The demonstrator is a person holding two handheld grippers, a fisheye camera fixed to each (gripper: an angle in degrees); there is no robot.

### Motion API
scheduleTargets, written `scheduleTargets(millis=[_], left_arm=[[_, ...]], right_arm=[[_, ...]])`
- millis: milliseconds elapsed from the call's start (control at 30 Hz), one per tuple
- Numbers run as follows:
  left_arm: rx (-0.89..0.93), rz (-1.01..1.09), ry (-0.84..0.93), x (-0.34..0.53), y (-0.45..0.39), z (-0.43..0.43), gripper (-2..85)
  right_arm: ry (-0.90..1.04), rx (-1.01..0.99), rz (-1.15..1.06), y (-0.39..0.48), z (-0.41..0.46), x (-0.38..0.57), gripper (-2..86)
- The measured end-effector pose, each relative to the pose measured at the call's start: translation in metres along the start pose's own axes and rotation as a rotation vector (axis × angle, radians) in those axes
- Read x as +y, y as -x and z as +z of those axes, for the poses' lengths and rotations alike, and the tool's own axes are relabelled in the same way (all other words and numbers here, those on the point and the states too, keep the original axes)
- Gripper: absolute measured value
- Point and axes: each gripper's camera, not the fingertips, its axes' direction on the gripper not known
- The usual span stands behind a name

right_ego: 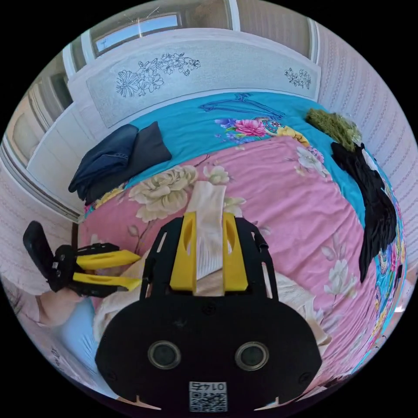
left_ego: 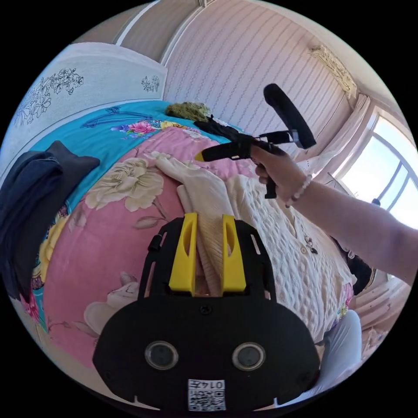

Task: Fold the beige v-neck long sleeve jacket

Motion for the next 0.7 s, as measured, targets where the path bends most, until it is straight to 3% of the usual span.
scheduleTargets(millis=[133,200,533,700], left_arm=[[0.008,0.056,0.03,-0.009,0.012,-0.008,3.3],[0.033,0.087,0.007,-0.014,0.02,-0.024,0.2],[-0.028,0.045,-0.17,0.024,0.07,-0.161,-0.9],[0.002,-0.046,-0.034,0.038,0.117,-0.174,0.9]], right_arm=[[0.161,0.035,0.147,-0.024,0.051,-0.07,6.2],[0.096,0.031,0.153,-0.021,0.035,-0.09,2.9],[-0.095,-0.228,-0.375,0.112,-0.092,-0.237,-0.2],[-0.02,-0.127,-0.301,0.135,-0.092,-0.294,1.2]])
